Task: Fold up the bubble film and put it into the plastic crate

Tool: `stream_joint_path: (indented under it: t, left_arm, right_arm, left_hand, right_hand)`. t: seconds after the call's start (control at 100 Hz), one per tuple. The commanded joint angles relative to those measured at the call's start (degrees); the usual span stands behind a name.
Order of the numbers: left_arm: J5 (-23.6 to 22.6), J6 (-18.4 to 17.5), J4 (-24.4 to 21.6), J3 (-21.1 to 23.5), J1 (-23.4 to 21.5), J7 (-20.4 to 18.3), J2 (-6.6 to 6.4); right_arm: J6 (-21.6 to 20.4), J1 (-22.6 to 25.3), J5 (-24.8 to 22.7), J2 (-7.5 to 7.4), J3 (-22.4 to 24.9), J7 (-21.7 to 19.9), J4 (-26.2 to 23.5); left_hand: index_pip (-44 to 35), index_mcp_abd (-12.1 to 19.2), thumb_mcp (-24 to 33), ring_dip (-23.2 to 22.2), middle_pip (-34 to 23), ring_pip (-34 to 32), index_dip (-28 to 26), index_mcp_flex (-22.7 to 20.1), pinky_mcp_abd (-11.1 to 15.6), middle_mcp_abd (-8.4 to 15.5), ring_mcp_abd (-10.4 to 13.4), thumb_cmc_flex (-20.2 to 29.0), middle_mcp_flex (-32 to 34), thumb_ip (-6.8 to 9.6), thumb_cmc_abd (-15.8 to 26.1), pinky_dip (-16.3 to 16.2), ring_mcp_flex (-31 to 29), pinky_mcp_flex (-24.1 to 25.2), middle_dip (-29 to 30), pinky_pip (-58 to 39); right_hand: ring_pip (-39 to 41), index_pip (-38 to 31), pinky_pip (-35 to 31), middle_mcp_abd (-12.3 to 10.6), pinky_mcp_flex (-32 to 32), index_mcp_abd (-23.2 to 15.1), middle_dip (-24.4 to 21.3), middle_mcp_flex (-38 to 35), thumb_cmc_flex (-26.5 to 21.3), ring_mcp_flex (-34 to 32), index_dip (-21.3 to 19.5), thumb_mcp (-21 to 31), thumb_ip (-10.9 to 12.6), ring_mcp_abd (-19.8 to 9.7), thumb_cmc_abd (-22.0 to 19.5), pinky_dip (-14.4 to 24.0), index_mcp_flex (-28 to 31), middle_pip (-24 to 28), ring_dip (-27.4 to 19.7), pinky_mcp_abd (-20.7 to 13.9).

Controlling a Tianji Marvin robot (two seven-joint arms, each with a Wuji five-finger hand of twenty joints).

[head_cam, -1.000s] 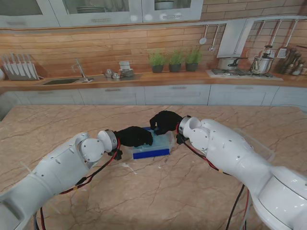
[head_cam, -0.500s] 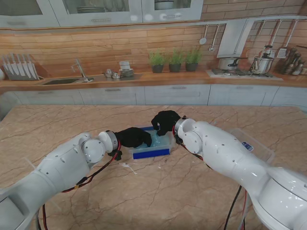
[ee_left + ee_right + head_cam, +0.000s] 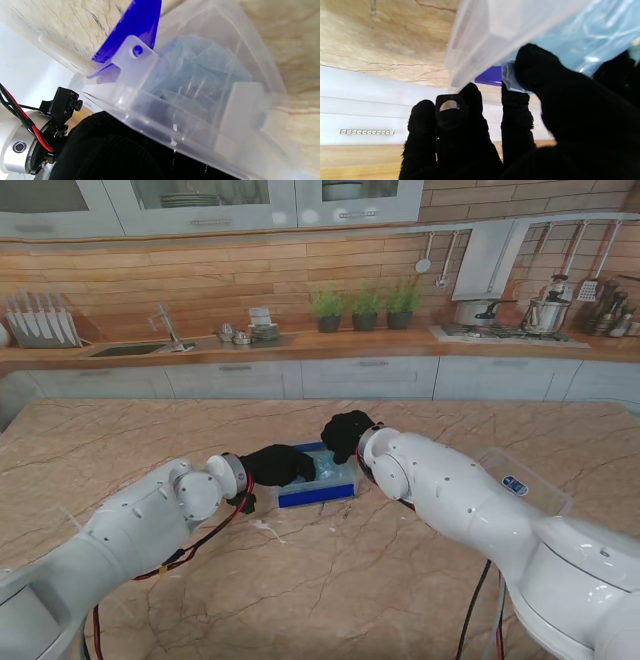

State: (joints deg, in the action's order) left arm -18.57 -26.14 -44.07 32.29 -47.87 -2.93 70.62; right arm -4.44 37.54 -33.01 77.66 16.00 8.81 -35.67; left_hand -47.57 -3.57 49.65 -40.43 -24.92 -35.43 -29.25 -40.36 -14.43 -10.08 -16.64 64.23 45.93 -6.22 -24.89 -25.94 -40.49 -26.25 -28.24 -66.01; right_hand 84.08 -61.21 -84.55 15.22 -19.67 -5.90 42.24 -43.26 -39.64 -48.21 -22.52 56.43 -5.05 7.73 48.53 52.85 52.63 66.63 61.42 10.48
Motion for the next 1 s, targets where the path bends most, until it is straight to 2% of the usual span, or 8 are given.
stream_joint_path:
  t: [0.0, 0.2, 0.46, 0.59, 0.65, 0.68, 0.83, 0.99]
  left_arm:
    - [-0.3, -0.5, 0.6, 0.5, -0.8, 0.8, 0.58]
    - [-0.5, -1.0, 0.2, 1.6, -1.5, 1.7, 0.45]
    - [-0.9, -1.5, -0.6, 1.1, -1.7, 0.2, -0.31]
    - [-1.0, -2.0, 0.0, 0.9, -1.5, 0.7, -0.06]
    - [-1.0, -2.2, 0.3, 0.8, -1.3, 1.0, 0.09]
    - [-1.1, -2.2, 0.5, 0.7, -1.2, 1.1, 0.14]
    - [-1.0, -2.5, 1.2, 0.3, -0.8, 1.3, 0.41]
    - [-1.5, -2.8, 1.8, -0.1, -0.5, 2.0, 0.65]
  right_arm:
    - [0.1, 0.3, 0.4, 0.63, -0.5, -1.1, 0.8]
    - [-0.1, 0.5, 0.9, 0.69, -0.5, -1.7, 0.6]
    - [4.4, 4.4, -2.1, -3.07, 4.3, 0.0, -7.7]
    - [7.1, 6.8, -4.5, -5.29, 7.8, 0.6, -12.6]
    - [8.2, 7.8, -5.4, -6.21, 9.3, 0.4, -14.8]
    - [8.6, 8.3, -5.8, -6.58, 10.0, 0.3, -15.7]
    - [10.3, 10.3, -7.3, -7.96, 13.3, -0.2, -19.6]
    - [9.9, 11.9, -7.4, -8.24, 16.3, 1.4, -21.4]
  left_hand:
    - [1.6, 1.3, 1.7, -1.2, 0.3, 0.2, 1.0, 1.5, 0.3, 1.0, 1.0, 0.4, -4.3, -1.85, -3.0, -0.2, -0.5, -0.1, 4.2, -1.5]
    - [3.4, 1.4, 3.2, -1.2, 1.4, -0.5, 1.8, 3.1, 0.8, 1.1, 1.1, -3.3, -7.5, -1.32, -3.7, -2.9, 0.7, 1.2, 6.5, -1.6]
    - [2.7, 1.4, 3.3, -1.2, 0.6, -1.3, 2.1, 1.0, 0.6, 1.1, 1.1, -3.3, -5.1, -1.42, -3.9, -4.4, -0.6, 0.3, 6.4, -2.0]
    - [1.9, 1.2, 3.1, -1.4, -0.4, -1.6, 2.2, -0.1, 0.0, 0.4, 0.9, -2.8, -2.8, -1.69, -3.8, -5.0, -1.6, -0.4, 5.8, -2.7]
    - [1.6, 1.2, 3.1, -1.4, -0.7, -1.7, 2.4, -0.5, -0.3, 0.2, 0.8, -2.6, -2.1, -1.80, -3.9, -5.3, -1.9, -0.6, 5.2, -2.9]
    - [1.5, 1.2, 3.0, -1.3, -0.8, -1.7, 2.6, -0.5, -0.3, 0.1, 0.9, -2.6, -1.9, -1.85, -3.8, -5.4, -1.9, -0.6, 4.8, -2.9]
    - [0.6, 1.1, 2.9, -1.4, -0.5, -1.8, 3.1, -1.3, -0.5, -0.1, 0.7, -1.6, -0.4, -1.93, -3.6, -5.8, -2.4, -0.9, 1.9, -3.0]
    - [-0.5, 0.8, 2.2, -1.5, -0.5, -1.8, 2.0, -2.5, -1.0, 0.0, 0.9, 1.6, 1.4, -2.57, -2.8, -5.4, -3.7, -1.8, 0.5, -3.2]
  right_hand:
    - [-2.1, -3.0, -4.4, 3.5, 0.9, -0.5, 1.3, 1.4, 0.0, 2.2, -0.8, 2.3, 2.6, -1.1, 3.5, 2.5, 0.4, -1.2, 1.2, -2.0]
    - [-2.7, -3.1, -4.3, 3.1, 0.9, 0.1, 1.3, 1.8, 0.3, 2.5, -1.0, 2.2, 2.6, -1.3, 2.8, 2.5, -0.4, -1.4, 1.3, -2.0]
    - [-5.2, 3.4, -3.0, 3.8, 2.1, 0.0, 0.5, 5.4, 1.4, 5.0, 1.2, 0.3, 0.0, -1.6, 2.2, 1.6, -8.2, -2.9, -0.1, -3.0]
    - [-6.5, 15.1, -2.3, 4.3, 3.2, 2.2, -0.2, 7.9, 3.9, 7.0, -2.3, 0.1, 0.0, -1.4, -0.7, 0.8, -9.5, -3.6, -0.6, -3.1]
    - [-7.7, 20.0, -1.8, 4.6, 3.8, 3.4, -0.9, 9.5, 6.3, 8.5, -4.8, -0.6, 2.5, -1.0, -2.7, 0.6, -10.1, -4.6, -1.2, -3.1]
    - [-8.1, 22.5, -1.8, 4.7, 4.1, 3.8, -1.2, 10.3, 6.8, 9.3, -8.3, -1.8, 3.1, -0.9, -3.0, 0.7, -10.6, -4.9, -1.5, -3.2]
    - [-8.3, 24.4, -1.9, 5.2, 4.6, 4.6, -1.1, 10.9, 8.3, 9.9, -8.9, -5.0, 2.6, -0.7, -4.5, 1.0, -11.5, -4.9, -1.3, -3.3]
    - [-8.0, 24.9, -2.1, 5.5, 4.4, 4.9, -0.9, 10.5, 9.4, 9.5, -8.9, -6.0, 2.5, -0.6, -6.1, 1.2, -10.9, -4.7, -1.1, -3.1]
